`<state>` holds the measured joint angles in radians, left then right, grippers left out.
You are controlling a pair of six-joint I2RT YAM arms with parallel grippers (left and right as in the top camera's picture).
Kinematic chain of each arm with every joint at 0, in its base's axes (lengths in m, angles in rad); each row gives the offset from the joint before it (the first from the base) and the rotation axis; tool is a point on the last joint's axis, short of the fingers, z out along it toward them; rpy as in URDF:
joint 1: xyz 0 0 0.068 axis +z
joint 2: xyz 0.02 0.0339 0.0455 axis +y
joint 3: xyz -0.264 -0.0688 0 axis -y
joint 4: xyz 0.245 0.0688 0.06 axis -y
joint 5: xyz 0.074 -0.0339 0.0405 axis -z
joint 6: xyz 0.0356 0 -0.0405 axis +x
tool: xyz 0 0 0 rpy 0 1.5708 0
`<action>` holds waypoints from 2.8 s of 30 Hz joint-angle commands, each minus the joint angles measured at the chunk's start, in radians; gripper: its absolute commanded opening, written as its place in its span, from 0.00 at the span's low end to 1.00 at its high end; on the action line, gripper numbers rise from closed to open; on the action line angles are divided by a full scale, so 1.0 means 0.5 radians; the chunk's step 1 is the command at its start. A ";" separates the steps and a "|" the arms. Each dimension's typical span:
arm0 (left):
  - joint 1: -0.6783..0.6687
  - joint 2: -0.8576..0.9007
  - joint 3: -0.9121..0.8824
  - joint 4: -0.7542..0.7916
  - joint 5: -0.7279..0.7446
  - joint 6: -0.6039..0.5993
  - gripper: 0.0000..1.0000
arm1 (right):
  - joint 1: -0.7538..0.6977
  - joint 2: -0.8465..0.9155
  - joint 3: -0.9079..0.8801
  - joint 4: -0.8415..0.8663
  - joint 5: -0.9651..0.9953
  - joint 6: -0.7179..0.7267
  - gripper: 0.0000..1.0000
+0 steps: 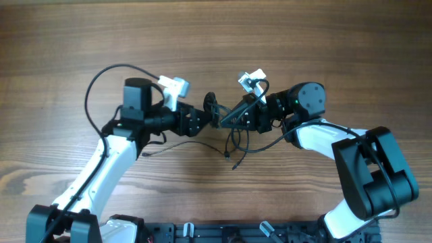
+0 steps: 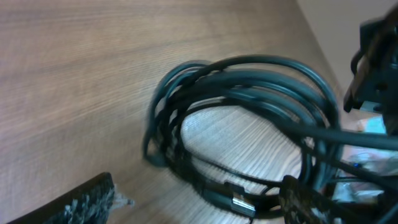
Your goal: Untangle cables
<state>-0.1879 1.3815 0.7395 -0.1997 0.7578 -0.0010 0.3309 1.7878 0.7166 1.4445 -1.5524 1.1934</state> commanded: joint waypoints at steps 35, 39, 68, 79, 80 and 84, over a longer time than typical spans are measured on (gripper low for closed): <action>0.155 0.021 -0.001 0.567 -0.291 -0.748 0.04 | 0.582 0.015 0.018 -0.824 1.482 -0.271 0.04; 0.124 0.021 -0.001 0.565 -0.520 -0.748 0.04 | 0.574 0.015 0.018 -1.093 1.724 -0.175 0.04; 0.013 -0.050 -0.001 0.434 -0.208 -0.431 0.04 | 0.420 -0.393 0.018 -1.657 2.012 -1.804 0.65; 0.004 -0.050 -0.001 0.230 -0.434 -0.422 0.04 | 0.419 -0.393 0.018 -1.640 2.006 -1.584 0.25; 0.004 -0.050 -0.001 0.231 -0.434 -0.422 0.04 | 0.419 -0.393 0.018 -1.695 2.007 -1.604 0.25; 0.004 -0.050 -0.001 0.232 -0.434 -0.422 0.04 | 0.419 -0.393 0.018 -1.834 1.967 -1.604 0.32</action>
<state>-0.1825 1.3754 0.7383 -0.0898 0.5434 -0.2291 0.5407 1.5894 0.7242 0.5377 -0.5621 0.3950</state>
